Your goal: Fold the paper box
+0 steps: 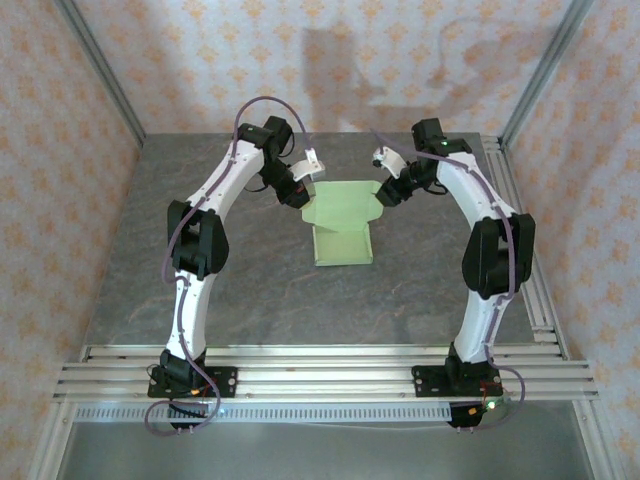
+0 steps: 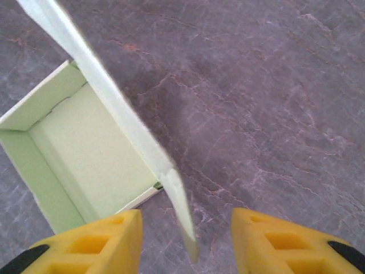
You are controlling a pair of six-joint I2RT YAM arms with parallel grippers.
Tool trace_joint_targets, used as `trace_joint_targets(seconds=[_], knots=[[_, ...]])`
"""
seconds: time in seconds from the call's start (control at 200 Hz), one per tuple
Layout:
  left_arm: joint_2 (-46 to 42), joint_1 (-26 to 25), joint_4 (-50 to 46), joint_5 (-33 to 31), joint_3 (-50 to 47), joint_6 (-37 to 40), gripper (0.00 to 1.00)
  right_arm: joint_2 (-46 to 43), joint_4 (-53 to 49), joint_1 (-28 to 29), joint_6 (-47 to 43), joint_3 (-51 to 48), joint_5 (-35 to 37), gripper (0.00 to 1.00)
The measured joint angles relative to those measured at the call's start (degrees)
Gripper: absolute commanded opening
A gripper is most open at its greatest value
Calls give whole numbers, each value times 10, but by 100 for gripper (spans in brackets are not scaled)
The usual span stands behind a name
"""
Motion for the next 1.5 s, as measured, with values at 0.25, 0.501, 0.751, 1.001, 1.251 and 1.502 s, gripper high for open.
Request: trace_joint_targets(seconds=[0.25,0.501,0.751,1.001,1.251,1.502], knots=[[0,0,0,0,0,0,0,34,-42,1,-16,25,-21,29],[2,0,-4,1,3,0,0,63,-52,3,-15,46,-23,32],[3,0,-5,2,13,0,0,72,-61,3,-14,53,-24,21],[5,0,-11,2,18,0,0,73,-74,3,-16,61,-24,23],[5,0,-15,2,19,0,0,73,-83,3,-16,61,-25,24],[5,2,-16,1,19,3,0,73,-92,3,-21,61,-25,24]])
